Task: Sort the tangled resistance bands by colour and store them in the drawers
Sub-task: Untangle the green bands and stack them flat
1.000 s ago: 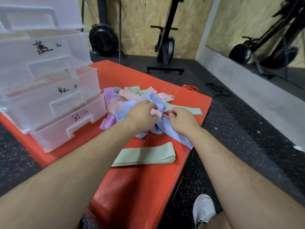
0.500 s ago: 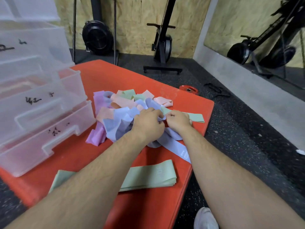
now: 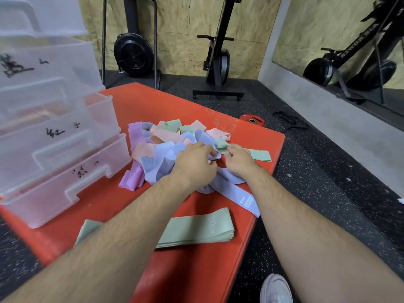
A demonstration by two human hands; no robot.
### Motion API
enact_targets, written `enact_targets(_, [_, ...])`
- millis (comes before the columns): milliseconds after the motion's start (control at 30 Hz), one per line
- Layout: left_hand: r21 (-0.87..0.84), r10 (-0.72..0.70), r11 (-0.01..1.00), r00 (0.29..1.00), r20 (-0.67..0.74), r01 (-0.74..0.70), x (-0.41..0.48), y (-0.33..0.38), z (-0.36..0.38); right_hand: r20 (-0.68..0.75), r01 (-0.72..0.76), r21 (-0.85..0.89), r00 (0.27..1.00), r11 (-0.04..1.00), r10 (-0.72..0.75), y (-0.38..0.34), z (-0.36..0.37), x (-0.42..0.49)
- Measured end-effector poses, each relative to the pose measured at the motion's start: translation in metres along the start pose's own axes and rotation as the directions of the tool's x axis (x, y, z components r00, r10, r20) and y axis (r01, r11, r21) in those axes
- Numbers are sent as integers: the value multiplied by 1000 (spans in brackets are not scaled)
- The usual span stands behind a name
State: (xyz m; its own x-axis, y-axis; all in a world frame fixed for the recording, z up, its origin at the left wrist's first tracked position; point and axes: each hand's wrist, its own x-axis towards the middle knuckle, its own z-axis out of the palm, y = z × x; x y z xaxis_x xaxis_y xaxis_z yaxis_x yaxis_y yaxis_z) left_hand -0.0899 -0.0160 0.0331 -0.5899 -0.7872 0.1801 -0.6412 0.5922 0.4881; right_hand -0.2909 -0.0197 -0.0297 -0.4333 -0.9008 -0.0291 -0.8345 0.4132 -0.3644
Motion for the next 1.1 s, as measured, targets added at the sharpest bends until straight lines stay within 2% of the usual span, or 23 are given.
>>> enact_targets(200, [-39,-16,999,1000,-22,15,2,-8,-8,-220,107,112,972,988,-80,-18,-43,4])
enact_targets(400, [-155,16,987,991,-135,-37,-1,-2,-26,-386,277,254,908,927,-165,-39,-98,-11])
enact_targets(600, [-279,31,955,968,-250,-103,-12,3,-44,-522,389,236,824,891,-222,-66,-163,-48])
enact_targets(733, [-422,15,895,957,-291,-143,-20,9,-59,-513,449,280,817,849,-263,-93,-200,-75])
enact_targets(867, [-572,-31,796,929,-369,-201,-29,12,-79,-514,521,404,809,752,-284,-122,-217,-105])
enact_targets(1000, [-701,-80,676,923,-377,-228,-45,10,-100,-438,505,595,856,625,-274,-142,-197,-142])
enact_targets(1100, [-712,-46,667,941,-334,-220,-57,2,-109,-381,461,710,887,532,-260,-149,-166,-161])
